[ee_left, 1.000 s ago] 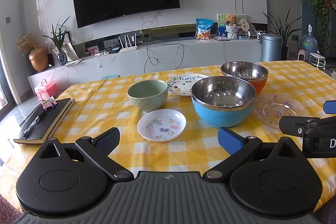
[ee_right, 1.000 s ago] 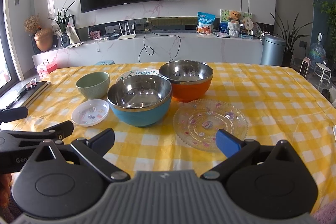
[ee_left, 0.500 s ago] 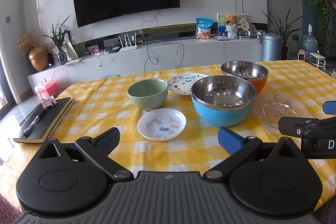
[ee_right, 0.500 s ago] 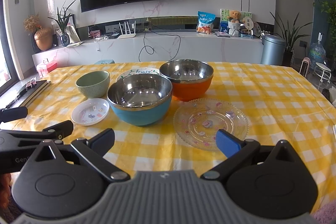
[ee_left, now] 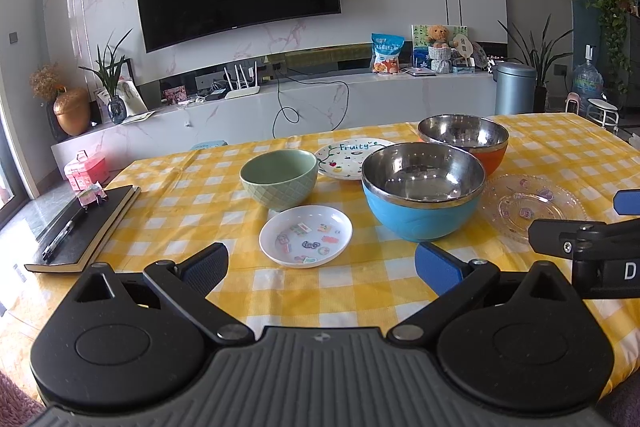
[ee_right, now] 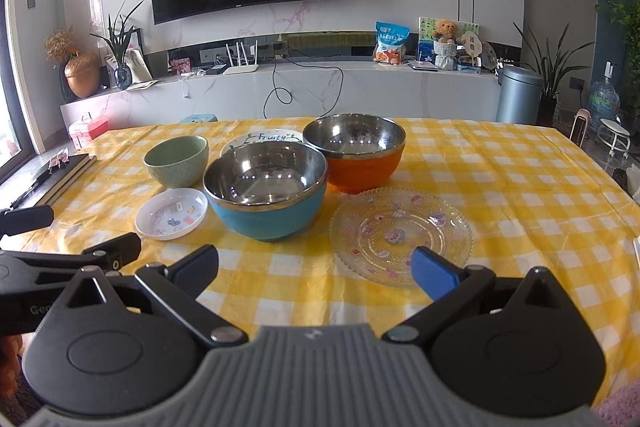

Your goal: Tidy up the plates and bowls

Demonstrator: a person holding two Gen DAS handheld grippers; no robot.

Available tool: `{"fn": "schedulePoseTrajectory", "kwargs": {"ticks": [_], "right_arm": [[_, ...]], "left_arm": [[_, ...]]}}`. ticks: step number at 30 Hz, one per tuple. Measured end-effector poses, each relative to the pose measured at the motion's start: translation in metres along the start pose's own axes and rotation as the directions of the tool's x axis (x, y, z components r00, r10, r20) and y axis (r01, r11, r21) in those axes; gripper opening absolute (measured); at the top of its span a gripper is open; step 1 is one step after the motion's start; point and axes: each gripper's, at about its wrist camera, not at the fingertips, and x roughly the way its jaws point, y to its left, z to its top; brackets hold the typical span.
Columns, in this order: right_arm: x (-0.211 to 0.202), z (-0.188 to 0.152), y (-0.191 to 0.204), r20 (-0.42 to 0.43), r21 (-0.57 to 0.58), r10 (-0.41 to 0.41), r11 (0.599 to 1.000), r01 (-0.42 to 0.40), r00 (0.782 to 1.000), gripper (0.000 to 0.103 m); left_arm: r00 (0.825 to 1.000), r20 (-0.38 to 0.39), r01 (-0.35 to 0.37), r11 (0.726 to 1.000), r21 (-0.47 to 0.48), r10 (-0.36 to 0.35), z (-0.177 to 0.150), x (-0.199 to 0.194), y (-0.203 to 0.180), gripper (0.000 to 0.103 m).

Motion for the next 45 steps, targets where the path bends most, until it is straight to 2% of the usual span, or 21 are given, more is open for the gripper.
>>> {"fn": "schedulePoseTrajectory", "kwargs": {"ticks": [23,29,32,35,38,40,44,45], "right_arm": [[0.001,0.0,0.0,0.0,-0.001,0.0,1.0,0.0,1.0,0.101],[-0.002,0.0,-0.001,0.029,0.002,0.009,1.0,-0.009,1.0,0.101],[-0.005,0.001,-0.001,0.047,-0.004,0.02,1.0,-0.02,0.999,0.101],[-0.007,-0.001,0.001,0.084,-0.018,-0.007,1.0,0.009,0.996,0.101],[-0.006,-0.001,-0.002,0.117,-0.057,-0.036,0.997,0.043,0.992,0.1],[-0.004,0.003,-0.009,0.111,-0.048,-0.045,0.998,0.051,0.993,0.099],[0.004,0.015,-0.033,0.075,0.014,-0.063,0.998,0.063,0.995,0.091],[0.007,0.019,-0.039,0.06,0.026,-0.063,0.998,0.061,0.996,0.085]], "left_arm": [[1.0,-0.002,0.002,1.0,0.0,-0.002,0.0,0.0,0.0,0.103],[1.0,-0.008,0.023,1.0,-0.016,-0.023,-0.003,-0.001,0.0,0.103],[0.998,-0.007,0.064,0.998,-0.024,-0.064,0.0,-0.004,0.001,0.103],[0.997,-0.009,0.079,0.997,-0.015,-0.079,0.003,-0.005,-0.003,0.103],[0.993,-0.033,0.117,0.993,-0.011,-0.118,0.006,-0.003,-0.007,0.096],[0.987,-0.051,0.149,0.989,-0.022,-0.149,0.01,0.0,-0.01,0.085],[0.98,-0.069,0.184,0.982,-0.036,-0.186,0.018,0.005,-0.018,0.076],[0.978,-0.073,0.194,0.98,-0.043,-0.197,0.02,0.007,-0.02,0.072]]}}
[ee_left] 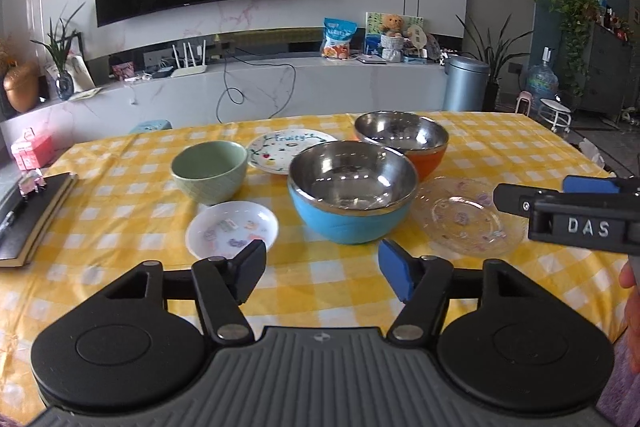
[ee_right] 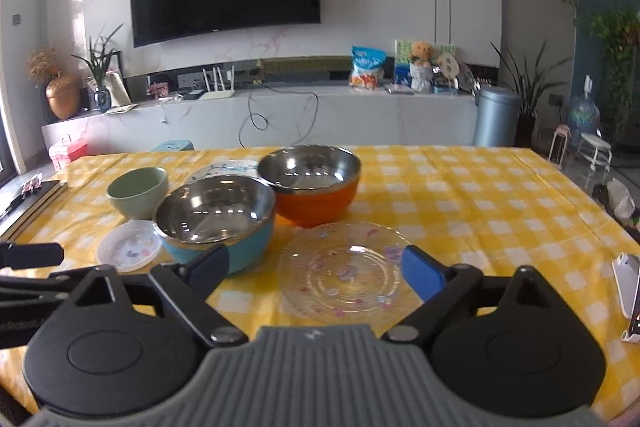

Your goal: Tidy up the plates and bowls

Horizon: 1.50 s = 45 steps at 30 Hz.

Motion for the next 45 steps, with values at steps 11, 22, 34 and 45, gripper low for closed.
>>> {"fn": "schedulePoseTrajectory", "kwargs": {"ticks": [11,22,34,45], "right_arm": [[0.048,0.022,-0.062,-0.1,0.02,0.083,0.996,-0.081,0.991,0.065],[0.099,-0.004,-0.097,-0.187,0.182,0.069,0.983,-0.034,0.98,0.041],[0.124,-0.012,-0.11,-0.199,0.207,0.049,0.978,-0.007,0.979,0.023],[0.135,-0.016,-0.121,-0.207,0.272,0.06,0.962,-0.002,0.977,0.019]], "left_arm": [[0.989,-0.078,0.125,0.99,-0.061,-0.13,0.019,0.052,-0.045,0.048],[0.968,-0.131,0.174,0.951,-0.255,-0.213,0.01,0.107,-0.06,0.046],[0.973,-0.127,0.148,0.941,-0.303,-0.193,0.007,0.128,-0.062,0.032],[0.978,-0.115,0.133,0.943,-0.304,-0.175,0.006,0.139,-0.062,0.02]]}}
